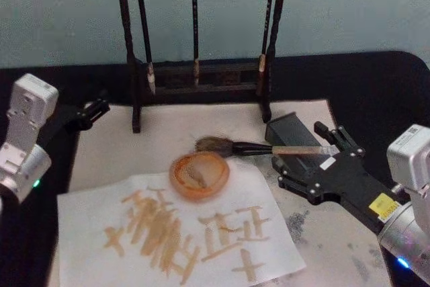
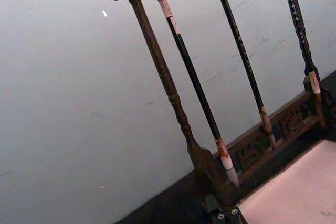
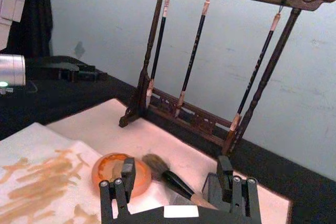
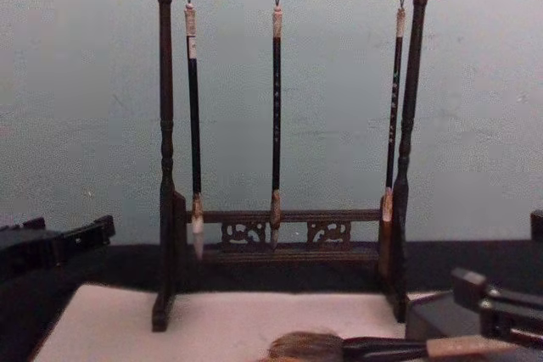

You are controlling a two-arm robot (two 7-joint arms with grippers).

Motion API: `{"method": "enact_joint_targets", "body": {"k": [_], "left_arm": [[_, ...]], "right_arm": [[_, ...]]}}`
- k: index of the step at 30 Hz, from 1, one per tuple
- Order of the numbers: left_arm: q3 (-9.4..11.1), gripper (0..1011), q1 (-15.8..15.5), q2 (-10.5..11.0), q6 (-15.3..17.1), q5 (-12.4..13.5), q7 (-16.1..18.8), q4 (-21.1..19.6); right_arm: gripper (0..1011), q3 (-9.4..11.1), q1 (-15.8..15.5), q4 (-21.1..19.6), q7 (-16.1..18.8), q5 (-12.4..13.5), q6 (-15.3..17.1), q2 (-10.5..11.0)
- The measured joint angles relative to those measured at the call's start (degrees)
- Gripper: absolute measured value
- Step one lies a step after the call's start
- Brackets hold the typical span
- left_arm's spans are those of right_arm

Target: Pick up the brush from the inkstone, write on the paper, then place the brush back to its original position.

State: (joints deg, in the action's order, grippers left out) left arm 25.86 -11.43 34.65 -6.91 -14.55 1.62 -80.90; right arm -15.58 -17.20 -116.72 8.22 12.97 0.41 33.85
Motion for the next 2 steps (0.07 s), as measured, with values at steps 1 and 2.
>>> {"method": "enact_joint_targets", "body": {"k": [1,2], "left_arm": [[0.0,1002,0.0,0.0,0.0,0.0,0.0,0.0],[0.0,1002,0.0,0.0,0.0,0.0,0.0,0.0]], "right_arm": [[1001,0.0,0.0,0.0,0.0,0.0,0.0,0.0],[1001,0.0,0.0,0.0,0.0,0.1,0.0,0.0]]}}
